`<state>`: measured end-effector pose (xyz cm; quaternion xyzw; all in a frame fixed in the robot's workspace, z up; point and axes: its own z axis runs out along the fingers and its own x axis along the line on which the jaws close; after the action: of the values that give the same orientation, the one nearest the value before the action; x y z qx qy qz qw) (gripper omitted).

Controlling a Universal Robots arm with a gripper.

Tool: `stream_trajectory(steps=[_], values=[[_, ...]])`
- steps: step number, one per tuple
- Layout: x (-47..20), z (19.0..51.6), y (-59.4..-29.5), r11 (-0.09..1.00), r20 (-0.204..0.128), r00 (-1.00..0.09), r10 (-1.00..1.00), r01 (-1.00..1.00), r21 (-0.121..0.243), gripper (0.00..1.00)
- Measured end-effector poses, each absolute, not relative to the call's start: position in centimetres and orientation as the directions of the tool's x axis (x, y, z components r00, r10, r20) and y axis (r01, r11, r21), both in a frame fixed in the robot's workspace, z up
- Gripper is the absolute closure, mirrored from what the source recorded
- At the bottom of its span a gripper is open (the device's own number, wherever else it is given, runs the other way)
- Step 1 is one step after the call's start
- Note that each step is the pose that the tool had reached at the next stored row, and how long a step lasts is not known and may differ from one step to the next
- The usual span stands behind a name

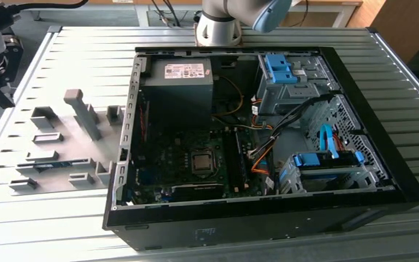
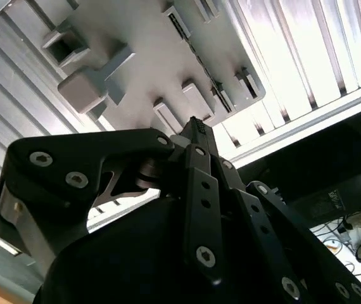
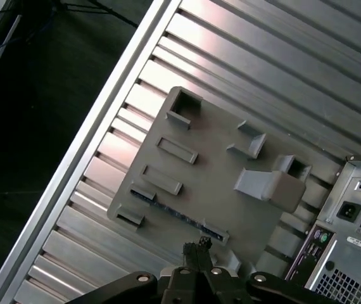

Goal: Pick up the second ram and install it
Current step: 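Pick up the second ram and move it above second insertion slot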

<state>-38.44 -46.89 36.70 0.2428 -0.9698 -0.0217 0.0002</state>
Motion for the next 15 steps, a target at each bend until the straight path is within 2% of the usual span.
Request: stream_trajectory(steps=[9,15], values=[[-38.44,36.67,-46.89,0.813,-0.009,-0.813,-0.582,-0.581,0.041,0.89],[-38.44,36.66,-46.89,0.806,-0.009,-0.807,-0.591,-0.591,0.041,0.89]])
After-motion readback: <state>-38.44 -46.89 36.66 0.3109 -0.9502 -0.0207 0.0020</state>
